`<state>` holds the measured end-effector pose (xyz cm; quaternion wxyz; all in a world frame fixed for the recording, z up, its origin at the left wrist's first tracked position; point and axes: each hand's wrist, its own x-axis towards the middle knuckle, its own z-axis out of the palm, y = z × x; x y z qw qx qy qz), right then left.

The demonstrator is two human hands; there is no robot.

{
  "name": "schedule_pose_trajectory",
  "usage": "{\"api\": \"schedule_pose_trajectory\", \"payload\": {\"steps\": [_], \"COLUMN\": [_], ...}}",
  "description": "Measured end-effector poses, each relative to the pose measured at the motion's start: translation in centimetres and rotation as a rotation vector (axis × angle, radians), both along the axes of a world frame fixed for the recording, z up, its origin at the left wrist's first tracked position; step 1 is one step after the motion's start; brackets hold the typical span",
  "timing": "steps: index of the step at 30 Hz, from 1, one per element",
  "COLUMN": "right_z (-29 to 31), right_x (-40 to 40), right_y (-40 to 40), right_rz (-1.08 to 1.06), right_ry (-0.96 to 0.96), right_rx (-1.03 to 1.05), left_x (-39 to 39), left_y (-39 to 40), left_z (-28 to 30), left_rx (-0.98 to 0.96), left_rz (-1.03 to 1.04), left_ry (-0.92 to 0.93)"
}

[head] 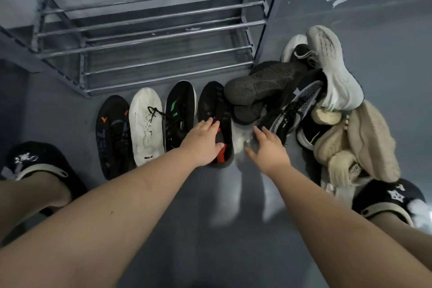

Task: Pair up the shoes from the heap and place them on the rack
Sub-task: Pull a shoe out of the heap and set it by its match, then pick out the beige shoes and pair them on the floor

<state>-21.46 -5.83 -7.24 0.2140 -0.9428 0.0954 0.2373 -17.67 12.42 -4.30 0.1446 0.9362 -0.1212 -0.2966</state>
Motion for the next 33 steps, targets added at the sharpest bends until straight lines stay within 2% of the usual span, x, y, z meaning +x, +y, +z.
{"api": "schedule_pose_trajectory", "payload": {"steps": [7,12,20,27,33], "right_z": [2.2,3.5,5.2,4.7,3.1], "right_x": [-4.8,-7.3,-9.2,-10.3,-10.4], "right_y": [-5.6,-9.2,-15.8,-20.1,-21.6], "right_rz": [-0.002,-0.096,-0.263,-0.606,-0.68], "right_ry": [-0.024,-0.005,-0.133,-0.156,-0.141], "right_rx": [-0.272,-0.31,-0.372,-0.22,-0.112], "left_x": [-3.2,-4.8,-4.7,-3.1,-2.0], "left_y": [-4.9,-8.4,-15.6,-23.5,-28.8], "left_z": [2.1,3.8,5.5,6.5,5.7], "left_rx": [0.139,0.172,0.128,0.14,0.166], "left_rz": [-0.261,-0.377,-0.496,-0.619,-0.731], "left_ry": [-0.026,-0.061,-0.109,-0.133,-0.139]}}
